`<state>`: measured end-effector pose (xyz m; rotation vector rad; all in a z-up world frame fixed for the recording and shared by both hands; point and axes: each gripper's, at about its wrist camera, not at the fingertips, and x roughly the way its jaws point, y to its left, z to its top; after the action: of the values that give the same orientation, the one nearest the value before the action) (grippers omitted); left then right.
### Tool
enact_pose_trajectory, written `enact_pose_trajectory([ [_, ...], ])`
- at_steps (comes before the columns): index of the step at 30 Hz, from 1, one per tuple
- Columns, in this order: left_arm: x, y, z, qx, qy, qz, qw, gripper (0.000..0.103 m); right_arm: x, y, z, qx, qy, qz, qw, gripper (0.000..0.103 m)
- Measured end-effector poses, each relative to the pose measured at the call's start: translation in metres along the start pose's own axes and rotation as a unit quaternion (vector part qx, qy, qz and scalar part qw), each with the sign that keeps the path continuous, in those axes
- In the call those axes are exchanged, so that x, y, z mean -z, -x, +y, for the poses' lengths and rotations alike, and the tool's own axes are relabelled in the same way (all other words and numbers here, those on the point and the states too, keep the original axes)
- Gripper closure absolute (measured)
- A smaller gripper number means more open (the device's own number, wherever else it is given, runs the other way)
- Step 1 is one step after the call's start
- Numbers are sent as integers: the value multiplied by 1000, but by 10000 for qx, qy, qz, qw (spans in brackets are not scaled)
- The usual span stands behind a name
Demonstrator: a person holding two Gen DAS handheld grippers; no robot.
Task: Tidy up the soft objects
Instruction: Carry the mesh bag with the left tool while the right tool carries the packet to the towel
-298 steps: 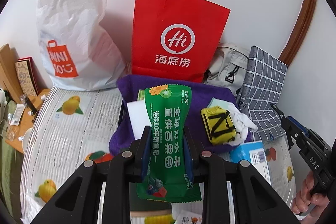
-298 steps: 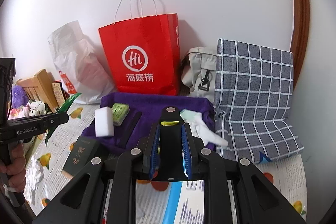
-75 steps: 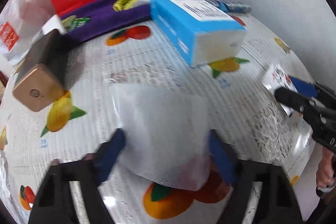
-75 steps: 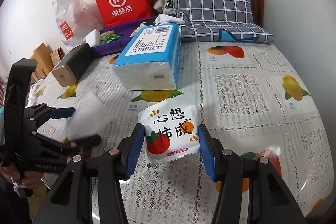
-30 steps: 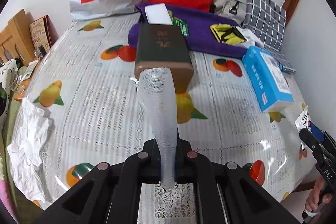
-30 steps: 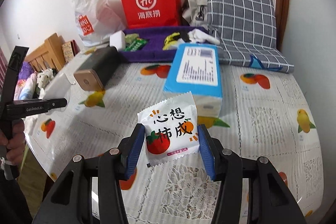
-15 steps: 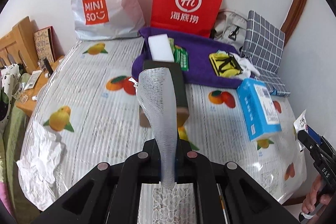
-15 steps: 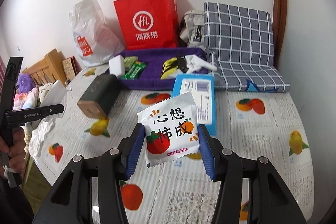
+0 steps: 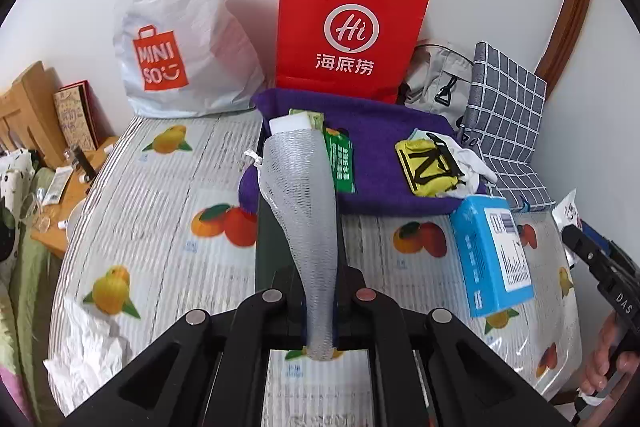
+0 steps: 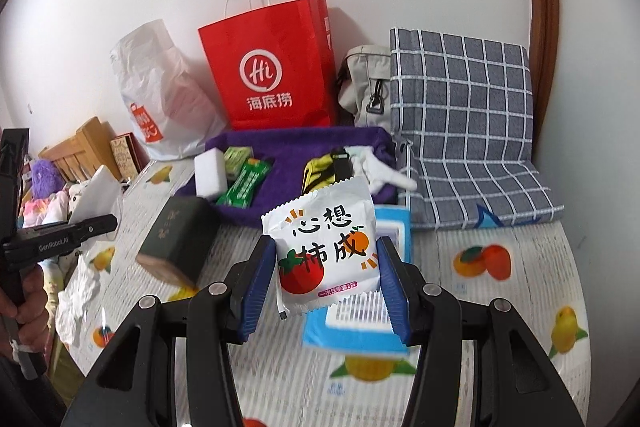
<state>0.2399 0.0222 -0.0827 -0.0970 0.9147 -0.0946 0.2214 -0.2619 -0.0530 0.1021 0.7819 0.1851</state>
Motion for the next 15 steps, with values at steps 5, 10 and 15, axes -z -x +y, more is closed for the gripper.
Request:
enact_pose_trajectory([
  [5, -20, -12, -5, -28, -60, -26, 10000, 96, -22, -14, -5, 27, -52, -15, 10000, 52],
  [10, -40, -25, -11, -1, -108, -75, 9999, 96, -37, -30, -6, -43, -112, -20, 9999, 52],
  [15, -60, -40, -17, 83, -152, -78, 9998, 96, -52, -52, -6, -86, -85, 18, 9999, 52],
])
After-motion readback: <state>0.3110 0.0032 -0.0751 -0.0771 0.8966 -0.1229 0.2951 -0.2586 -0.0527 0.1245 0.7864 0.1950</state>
